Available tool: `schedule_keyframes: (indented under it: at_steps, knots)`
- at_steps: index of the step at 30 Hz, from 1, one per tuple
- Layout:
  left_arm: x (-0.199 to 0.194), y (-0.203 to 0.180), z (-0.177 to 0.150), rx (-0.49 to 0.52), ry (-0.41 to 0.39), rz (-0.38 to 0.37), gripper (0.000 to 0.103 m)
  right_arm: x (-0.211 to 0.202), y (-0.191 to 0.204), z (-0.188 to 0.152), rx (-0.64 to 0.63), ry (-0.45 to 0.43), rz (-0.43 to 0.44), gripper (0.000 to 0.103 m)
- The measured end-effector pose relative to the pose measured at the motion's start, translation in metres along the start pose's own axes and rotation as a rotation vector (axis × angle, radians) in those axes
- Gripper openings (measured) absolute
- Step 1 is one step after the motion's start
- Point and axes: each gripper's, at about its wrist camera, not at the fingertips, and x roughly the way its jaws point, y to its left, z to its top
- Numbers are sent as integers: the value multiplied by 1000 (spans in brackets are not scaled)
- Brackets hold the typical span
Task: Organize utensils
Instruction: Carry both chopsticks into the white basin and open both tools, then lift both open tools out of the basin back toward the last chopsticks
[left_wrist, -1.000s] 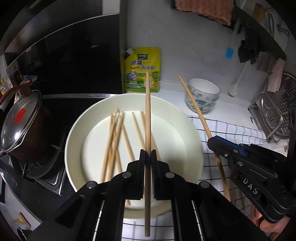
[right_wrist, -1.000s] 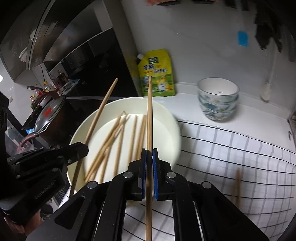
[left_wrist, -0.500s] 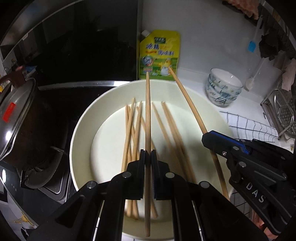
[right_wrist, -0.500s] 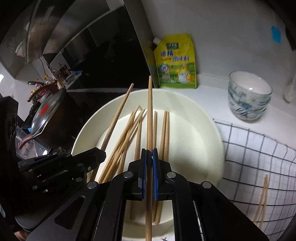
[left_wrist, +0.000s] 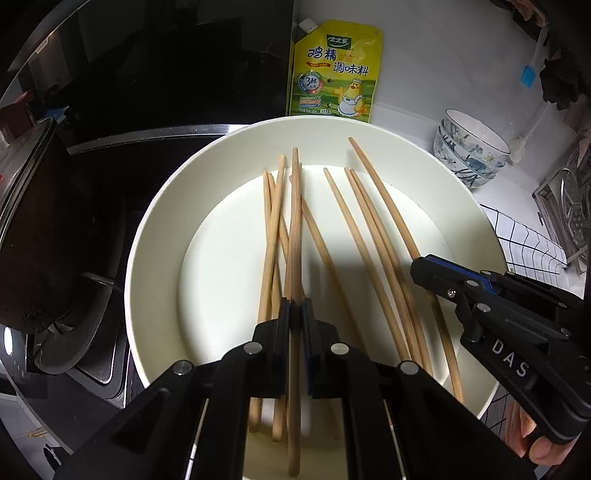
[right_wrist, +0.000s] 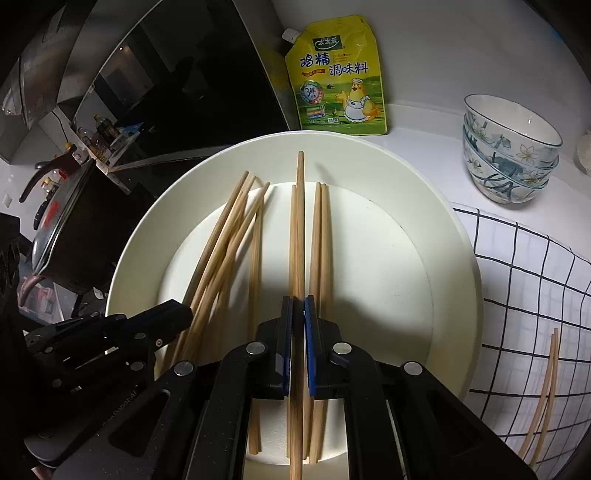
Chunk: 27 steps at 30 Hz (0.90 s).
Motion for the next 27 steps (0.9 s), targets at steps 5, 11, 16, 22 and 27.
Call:
schedule_keyframes:
  at_steps: [5,11,16,22,27]
  knots:
    - [-4,3,-1,-27,-2,-7,29,-10,1,-1,-6,-39,-15,11]
    - [-17,5,-2,-38,-32,11,44,-23,1,-5,-5,-63,-17,11]
    - [-26,2,-3,-32,-39,19,48,-34,-2,-9,2,-76,-14,11]
    - [-41,-4,-5,-28,-58,33,48,-49,-9,-18,8,-87,-11,11]
    - [-58,-10,-8,-29,-86,41,49,-65,-19,-25,18,-94,-14,12]
